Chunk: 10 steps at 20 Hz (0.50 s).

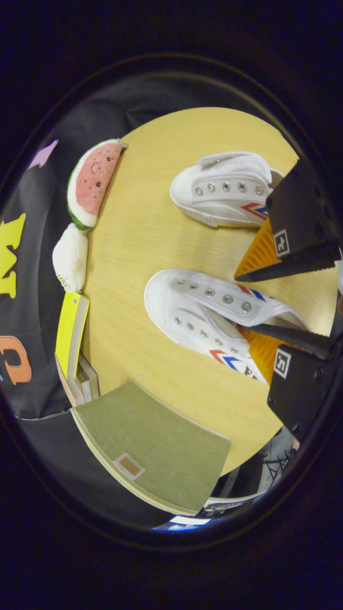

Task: Open the storage box then place both shoes into the box .Put the left shoe in first, then the right shoe, with the right side of both shoes facing outward in a uniform manner.

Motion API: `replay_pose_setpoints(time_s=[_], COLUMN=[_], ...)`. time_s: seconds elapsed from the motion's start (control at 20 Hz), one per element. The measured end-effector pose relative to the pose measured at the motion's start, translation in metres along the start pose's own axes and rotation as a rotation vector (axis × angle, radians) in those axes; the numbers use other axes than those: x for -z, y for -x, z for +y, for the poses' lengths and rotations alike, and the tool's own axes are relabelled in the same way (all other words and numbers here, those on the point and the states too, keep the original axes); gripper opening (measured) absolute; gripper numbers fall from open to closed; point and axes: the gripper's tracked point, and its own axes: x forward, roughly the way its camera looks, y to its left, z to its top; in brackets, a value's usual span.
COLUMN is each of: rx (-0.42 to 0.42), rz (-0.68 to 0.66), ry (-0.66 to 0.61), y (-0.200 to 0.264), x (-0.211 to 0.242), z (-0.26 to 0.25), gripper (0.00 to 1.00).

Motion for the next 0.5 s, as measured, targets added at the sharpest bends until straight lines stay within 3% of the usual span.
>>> replay_pose_setpoints(time_s=[0.05,0.1,0.15,0.25,0.5], rx=[0.006,0.002,-0.012,-0.063,-0.276], rz=[-0.002,0.001,0.003,-0.006,-0.013], ry=[0.005,-0.010,-0.038,-0.105,-0.312], y=[-0.002,-0.002,-0.001,0.000,0.015], x=[-0.001,0.000,0.001,0.000,0.004], z=[-0.002,-0.002,-0.001,0.000,0.031], gripper=[0.41,0.35,0.20,0.07,0.05])
